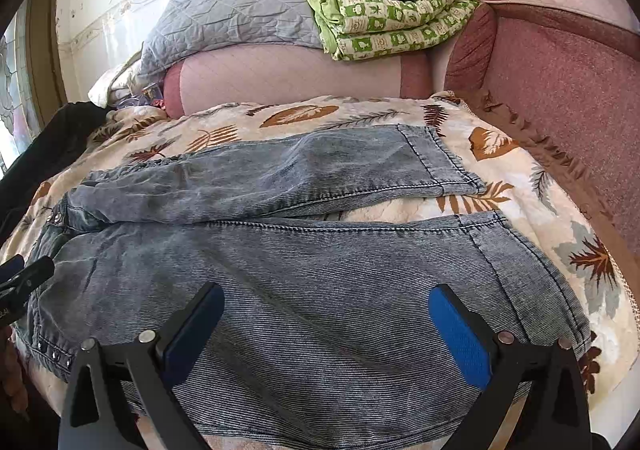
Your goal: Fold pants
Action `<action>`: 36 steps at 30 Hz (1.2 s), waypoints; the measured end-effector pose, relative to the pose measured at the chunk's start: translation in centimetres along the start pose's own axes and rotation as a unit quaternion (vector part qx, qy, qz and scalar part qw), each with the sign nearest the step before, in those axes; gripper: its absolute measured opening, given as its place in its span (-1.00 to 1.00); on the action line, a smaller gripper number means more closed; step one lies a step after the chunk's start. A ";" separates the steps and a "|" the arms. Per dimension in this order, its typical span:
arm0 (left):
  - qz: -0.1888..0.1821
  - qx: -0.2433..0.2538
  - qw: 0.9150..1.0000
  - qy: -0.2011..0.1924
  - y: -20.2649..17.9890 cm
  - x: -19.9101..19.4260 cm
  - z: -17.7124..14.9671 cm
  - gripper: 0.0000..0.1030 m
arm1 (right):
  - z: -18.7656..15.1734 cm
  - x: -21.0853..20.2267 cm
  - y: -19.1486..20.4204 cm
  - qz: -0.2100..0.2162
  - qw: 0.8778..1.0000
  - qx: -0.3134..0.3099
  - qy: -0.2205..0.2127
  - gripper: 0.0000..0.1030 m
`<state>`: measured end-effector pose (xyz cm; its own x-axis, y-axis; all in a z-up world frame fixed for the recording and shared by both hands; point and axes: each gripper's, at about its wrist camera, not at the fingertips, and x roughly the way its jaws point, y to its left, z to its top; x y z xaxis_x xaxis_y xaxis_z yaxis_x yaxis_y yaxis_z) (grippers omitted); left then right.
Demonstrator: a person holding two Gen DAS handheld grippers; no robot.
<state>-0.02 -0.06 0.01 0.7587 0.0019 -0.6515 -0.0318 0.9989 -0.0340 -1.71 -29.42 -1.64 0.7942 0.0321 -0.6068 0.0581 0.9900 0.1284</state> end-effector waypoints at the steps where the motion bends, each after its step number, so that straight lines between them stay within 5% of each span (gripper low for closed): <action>1: -0.001 0.000 1.000 0.000 0.0 0.0 0.0 1.00 | 0.0 0.0 0.0 0.000 1.000 0.000 0.000 1.00; 32: -0.003 -0.002 1.000 0.000 0.0 -0.2 0.0 1.00 | -0.1 0.0 0.0 0.001 1.000 0.001 -0.001 1.00; 36: -0.048 -0.027 0.998 0.035 1.4 -0.6 0.8 1.00 | 0.8 -0.2 -1.1 0.045 0.998 0.029 0.033 1.00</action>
<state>-0.02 1.36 1.01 0.7128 -0.0995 -0.6943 0.0035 0.9904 -0.1383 -1.48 -30.64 -1.00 0.7565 0.1304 -0.6409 0.0250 0.9735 0.2275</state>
